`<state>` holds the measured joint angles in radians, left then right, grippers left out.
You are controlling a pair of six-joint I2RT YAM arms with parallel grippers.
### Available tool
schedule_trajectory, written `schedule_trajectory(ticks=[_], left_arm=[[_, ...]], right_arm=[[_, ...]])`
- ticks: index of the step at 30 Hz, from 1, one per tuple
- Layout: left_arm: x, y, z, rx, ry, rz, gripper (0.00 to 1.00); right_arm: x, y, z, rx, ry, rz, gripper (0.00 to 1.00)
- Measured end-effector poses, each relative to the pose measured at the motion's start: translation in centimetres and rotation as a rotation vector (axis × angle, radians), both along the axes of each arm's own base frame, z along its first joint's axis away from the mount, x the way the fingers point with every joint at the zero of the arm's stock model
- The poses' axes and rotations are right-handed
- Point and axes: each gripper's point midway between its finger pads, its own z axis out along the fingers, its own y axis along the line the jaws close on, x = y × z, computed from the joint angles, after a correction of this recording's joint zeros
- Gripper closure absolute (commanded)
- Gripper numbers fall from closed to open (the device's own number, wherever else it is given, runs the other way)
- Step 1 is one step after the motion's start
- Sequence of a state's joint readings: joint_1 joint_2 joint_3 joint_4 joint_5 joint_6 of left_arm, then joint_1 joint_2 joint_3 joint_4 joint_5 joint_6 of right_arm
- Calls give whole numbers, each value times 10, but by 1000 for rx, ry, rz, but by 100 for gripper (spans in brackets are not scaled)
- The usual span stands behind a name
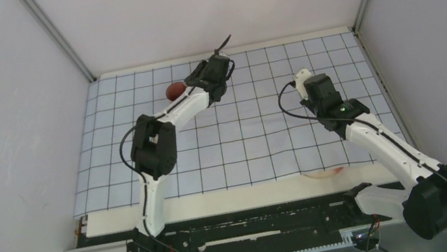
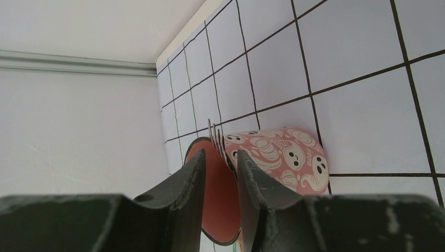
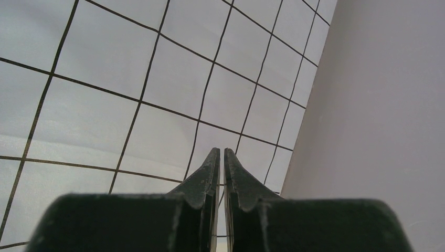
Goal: Set the dinner table for one person
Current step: Pick up the spoon from the napkin.
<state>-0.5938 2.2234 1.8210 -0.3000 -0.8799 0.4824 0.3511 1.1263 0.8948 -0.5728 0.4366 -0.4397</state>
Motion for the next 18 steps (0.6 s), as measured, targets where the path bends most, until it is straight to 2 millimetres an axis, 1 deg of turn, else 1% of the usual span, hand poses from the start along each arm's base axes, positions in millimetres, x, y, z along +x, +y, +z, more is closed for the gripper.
schedule_trajectory(ticks=[10,14,16,18], left_arm=[[1,4,0,4,1,6,71],[2,4,1,10,-2,3,75],[3,4,2,10,-5,4,80],[3,4,3,13,-6,3,81]], right_arm=[[0,0,0,2,0,-1,88],[0,0,0,2,0,-1,88],[0,0,0,2,0,-2,88],[0,0,0,2,0,-3,88]])
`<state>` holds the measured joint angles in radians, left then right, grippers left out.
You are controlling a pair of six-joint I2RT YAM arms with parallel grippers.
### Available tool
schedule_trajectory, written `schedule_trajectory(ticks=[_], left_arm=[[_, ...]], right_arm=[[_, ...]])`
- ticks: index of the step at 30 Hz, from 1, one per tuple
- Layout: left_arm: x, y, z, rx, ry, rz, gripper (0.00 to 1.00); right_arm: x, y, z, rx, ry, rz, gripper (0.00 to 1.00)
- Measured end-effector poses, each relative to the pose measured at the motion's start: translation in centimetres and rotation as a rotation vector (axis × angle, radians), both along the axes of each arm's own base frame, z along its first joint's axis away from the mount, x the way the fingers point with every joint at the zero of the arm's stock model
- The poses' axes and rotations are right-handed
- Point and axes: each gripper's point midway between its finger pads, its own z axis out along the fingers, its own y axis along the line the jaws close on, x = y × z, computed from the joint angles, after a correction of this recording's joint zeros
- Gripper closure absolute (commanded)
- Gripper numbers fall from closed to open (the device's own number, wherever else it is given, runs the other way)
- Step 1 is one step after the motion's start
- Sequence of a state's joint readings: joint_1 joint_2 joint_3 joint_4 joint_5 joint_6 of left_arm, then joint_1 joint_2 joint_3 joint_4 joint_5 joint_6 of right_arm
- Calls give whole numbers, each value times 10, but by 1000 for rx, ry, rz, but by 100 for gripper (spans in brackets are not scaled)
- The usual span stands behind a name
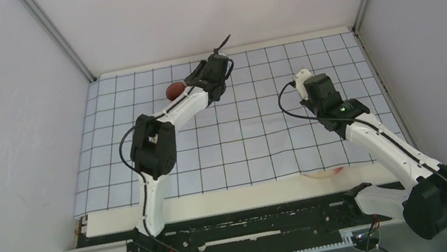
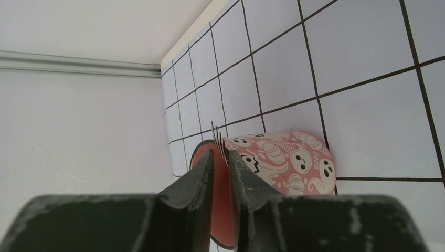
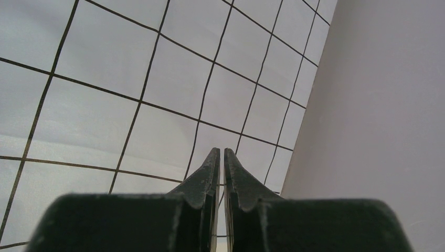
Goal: Set the dinner table for one person
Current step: Pick up the spoon from the napkin.
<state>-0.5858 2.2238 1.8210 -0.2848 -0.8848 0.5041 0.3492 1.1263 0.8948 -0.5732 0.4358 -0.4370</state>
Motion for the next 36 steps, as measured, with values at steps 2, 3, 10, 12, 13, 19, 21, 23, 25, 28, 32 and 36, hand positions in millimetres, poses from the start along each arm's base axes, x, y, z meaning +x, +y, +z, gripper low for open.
schedule_trajectory(ticks=[2,3,10,12,13,19,21,23,25,28,32,36], left_arm=[[0,0,0,0,-2,0,81],[1,0,1,-2,-5,0,81],[1,-1,2,-4,-11,1,96],[1,0,2,-3,-11,1,99],[1,0,2,-3,-11,1,100],[1,0,2,0,-13,5,100],[1,1,2,3,-15,7,100],[2,1,4,8,-18,10,100],[1,2,4,11,-20,12,100],[0,3,5,12,-21,13,100],[-3,5,16,11,-31,10,100],[-6,6,43,-1,-68,4,100]], right_arm=[[0,0,0,0,0,0,87],[0,0,0,0,0,0,88],[0,0,0,0,0,-1,88],[0,0,0,0,0,0,88],[0,0,0,0,0,0,88],[0,0,0,0,0,-1,88],[0,0,0,0,0,0,88],[0,0,0,0,0,0,88],[0,0,0,0,0,0,88],[0,0,0,0,0,0,88],[0,0,0,1,1,-1,88],[0,0,-1,2,4,1,88]])
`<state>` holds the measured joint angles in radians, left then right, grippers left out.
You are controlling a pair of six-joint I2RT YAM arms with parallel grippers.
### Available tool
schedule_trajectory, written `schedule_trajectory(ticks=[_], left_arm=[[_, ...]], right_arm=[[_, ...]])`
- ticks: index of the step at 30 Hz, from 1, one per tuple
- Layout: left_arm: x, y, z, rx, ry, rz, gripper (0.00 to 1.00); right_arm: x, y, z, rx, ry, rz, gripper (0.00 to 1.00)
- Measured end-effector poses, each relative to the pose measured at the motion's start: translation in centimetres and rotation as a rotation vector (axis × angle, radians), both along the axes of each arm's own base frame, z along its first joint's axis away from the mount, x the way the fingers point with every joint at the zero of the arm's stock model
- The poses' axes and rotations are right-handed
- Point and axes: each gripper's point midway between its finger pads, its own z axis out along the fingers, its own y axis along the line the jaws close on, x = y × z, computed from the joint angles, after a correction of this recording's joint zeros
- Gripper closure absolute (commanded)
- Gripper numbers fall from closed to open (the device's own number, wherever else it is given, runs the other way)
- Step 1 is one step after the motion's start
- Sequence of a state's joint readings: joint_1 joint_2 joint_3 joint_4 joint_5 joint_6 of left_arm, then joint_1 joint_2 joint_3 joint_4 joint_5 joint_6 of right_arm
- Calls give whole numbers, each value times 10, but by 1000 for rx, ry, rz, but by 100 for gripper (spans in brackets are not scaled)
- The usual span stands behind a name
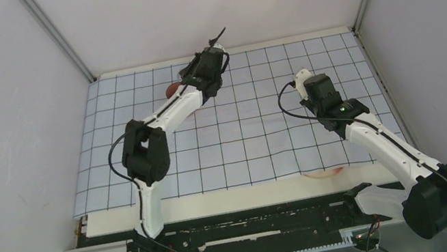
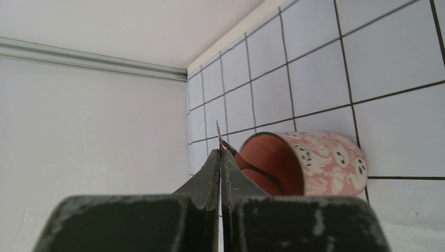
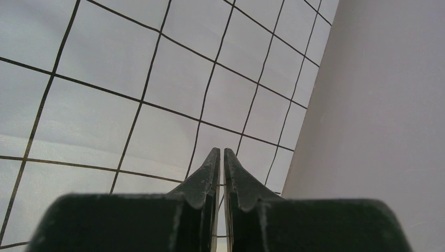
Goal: Set the dinner table for one person
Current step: Pick up the spoon from the napkin.
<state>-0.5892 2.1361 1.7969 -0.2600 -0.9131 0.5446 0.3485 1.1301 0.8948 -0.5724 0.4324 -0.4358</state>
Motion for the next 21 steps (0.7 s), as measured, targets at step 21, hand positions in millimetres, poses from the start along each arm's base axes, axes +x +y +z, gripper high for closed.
schedule_trajectory(ticks=[21], left_arm=[[-24,-20,68,24,-70,-50,100]], right_arm=[[0,1,0,3,1,4,88]])
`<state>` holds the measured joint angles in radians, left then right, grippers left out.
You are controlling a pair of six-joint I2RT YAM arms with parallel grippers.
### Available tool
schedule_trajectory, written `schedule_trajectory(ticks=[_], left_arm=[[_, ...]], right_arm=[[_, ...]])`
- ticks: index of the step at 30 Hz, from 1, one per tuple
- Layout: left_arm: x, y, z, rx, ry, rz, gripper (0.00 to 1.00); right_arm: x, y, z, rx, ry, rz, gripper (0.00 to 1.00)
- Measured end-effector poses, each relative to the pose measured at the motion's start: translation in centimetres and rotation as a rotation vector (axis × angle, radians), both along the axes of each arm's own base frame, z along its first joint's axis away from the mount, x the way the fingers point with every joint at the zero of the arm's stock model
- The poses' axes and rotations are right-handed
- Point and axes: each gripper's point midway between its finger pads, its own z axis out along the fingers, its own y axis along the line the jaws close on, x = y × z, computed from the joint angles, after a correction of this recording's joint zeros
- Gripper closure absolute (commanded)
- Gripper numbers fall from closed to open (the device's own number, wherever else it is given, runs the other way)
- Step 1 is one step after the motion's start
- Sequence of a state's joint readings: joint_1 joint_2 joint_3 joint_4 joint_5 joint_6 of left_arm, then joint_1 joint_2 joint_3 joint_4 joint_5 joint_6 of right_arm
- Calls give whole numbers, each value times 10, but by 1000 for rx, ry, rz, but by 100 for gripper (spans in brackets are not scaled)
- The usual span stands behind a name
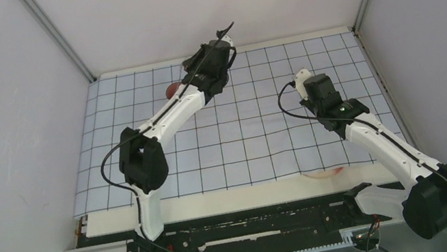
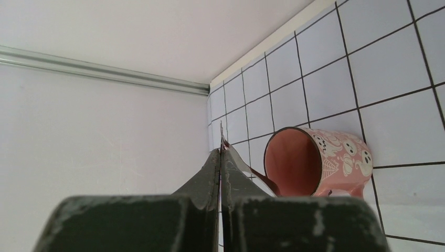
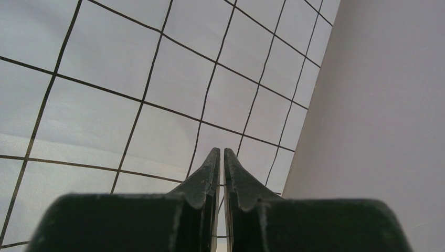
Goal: Set the dinner table for one person
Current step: Pick up the spoon from the napkin, then place the spoon on the napkin.
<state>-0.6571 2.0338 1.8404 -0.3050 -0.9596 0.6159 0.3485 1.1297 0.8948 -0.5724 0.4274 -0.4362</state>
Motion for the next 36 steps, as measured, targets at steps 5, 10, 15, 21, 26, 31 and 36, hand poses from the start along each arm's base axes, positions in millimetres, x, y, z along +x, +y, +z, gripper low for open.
schedule_trajectory(ticks=[5,10,15,21,26,31,36], left_arm=[[-4,-14,28,-14,-40,-27,100],[-9,-21,54,-33,-82,-43,100],[-14,-23,73,-35,-100,-44,100],[-28,-10,81,-27,-59,-40,100],[-42,22,78,-67,15,-22,100],[-52,79,47,-114,154,62,100],[-66,125,-13,-138,347,146,100]], right_arm=[[0,0,1,1,-3,0,88],[0,0,2,1,-5,0,88],[-1,0,3,2,-9,0,88],[-2,-1,6,8,-21,1,88],[-4,0,6,16,-22,6,88],[-6,0,0,18,-8,12,88],[-6,1,0,23,-7,17,88]])
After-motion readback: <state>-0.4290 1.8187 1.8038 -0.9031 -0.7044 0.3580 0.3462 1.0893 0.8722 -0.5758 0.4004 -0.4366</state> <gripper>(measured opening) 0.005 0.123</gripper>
